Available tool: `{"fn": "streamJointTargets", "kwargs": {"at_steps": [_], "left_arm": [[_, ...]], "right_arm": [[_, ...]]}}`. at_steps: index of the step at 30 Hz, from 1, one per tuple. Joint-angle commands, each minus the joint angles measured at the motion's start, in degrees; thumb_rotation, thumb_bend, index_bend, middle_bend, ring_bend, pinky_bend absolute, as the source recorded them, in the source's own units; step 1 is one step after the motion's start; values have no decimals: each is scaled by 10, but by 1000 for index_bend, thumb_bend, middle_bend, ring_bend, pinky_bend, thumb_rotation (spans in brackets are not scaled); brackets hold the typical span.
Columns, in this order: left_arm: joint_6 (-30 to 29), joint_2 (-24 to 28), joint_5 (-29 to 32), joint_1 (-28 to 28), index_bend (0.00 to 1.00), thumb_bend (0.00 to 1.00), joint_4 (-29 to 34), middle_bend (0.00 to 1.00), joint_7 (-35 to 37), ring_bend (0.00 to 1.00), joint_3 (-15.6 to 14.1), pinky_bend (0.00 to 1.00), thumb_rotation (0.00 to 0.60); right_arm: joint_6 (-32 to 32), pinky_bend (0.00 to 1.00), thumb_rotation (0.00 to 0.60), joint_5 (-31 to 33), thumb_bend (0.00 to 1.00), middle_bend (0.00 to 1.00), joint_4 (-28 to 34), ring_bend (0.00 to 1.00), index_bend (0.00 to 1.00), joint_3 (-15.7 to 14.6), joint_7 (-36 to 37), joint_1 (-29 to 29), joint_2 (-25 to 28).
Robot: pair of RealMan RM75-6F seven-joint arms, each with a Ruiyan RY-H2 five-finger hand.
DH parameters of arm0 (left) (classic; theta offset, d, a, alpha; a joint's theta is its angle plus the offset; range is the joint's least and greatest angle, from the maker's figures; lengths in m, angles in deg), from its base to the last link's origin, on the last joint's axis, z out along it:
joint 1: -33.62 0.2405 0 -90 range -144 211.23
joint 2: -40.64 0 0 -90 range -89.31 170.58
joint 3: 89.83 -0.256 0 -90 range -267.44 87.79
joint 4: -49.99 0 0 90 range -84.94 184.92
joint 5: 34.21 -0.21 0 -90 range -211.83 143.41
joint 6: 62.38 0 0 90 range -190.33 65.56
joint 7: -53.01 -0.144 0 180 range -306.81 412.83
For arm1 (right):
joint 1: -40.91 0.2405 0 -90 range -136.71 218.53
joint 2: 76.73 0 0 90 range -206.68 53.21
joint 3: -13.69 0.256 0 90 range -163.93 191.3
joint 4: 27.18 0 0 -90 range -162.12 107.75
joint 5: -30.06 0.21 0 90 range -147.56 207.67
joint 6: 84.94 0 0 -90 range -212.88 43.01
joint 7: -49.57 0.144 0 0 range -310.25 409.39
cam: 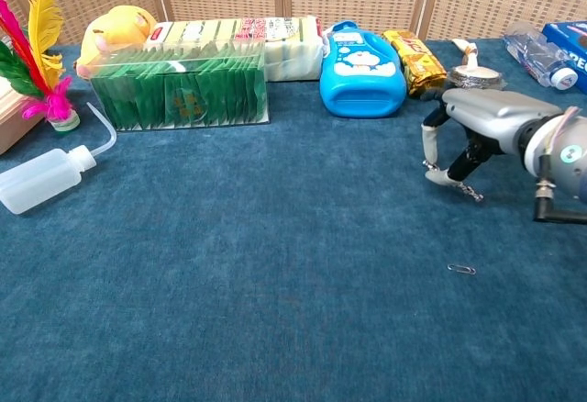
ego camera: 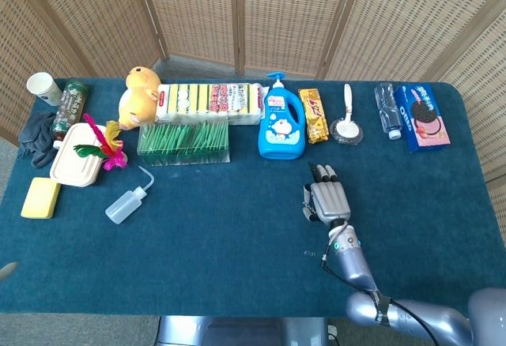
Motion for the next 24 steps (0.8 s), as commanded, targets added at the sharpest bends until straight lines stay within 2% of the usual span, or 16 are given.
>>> {"fn": "streamJointTargets", "kwargs": {"at_steps": [1,5,11,15,17,24], "left_arm": [[1,-1,-1,0,0,50,1,0,-2,0,0,0,600],[2,-1,-3,-1,0,50,4,0,-8,0,-1,0,600],[2,-1,-3,0,0,50,7,0,-12,0,-1,0,600],[2,-2,-5,0,0,50,9,0,-15,0,-2,0,600],[2,-2,-7,0,0,50,11,0,-19,0,-3,0,600],[1,-3,-9,1,0,50,13,0,-24,0,-4,0,600]], "right_arm": [[2,0,600,-26,385,0,19,0,644,-4,32,-10,19],[26,0,600,-86,385,0,54,0,644,-3,133,-25,52],[50,0,600,-173,386,0,44,0,655,-9,257,-36,79],[50,0,600,-219,386,0,46,0,656,-12,343,-45,88],[36,0,600,-263,386,0,48,0,656,-20,410,-56,94],[10,0,600,-324,386,0,27,0,657,-32,512,-66,89]]}}
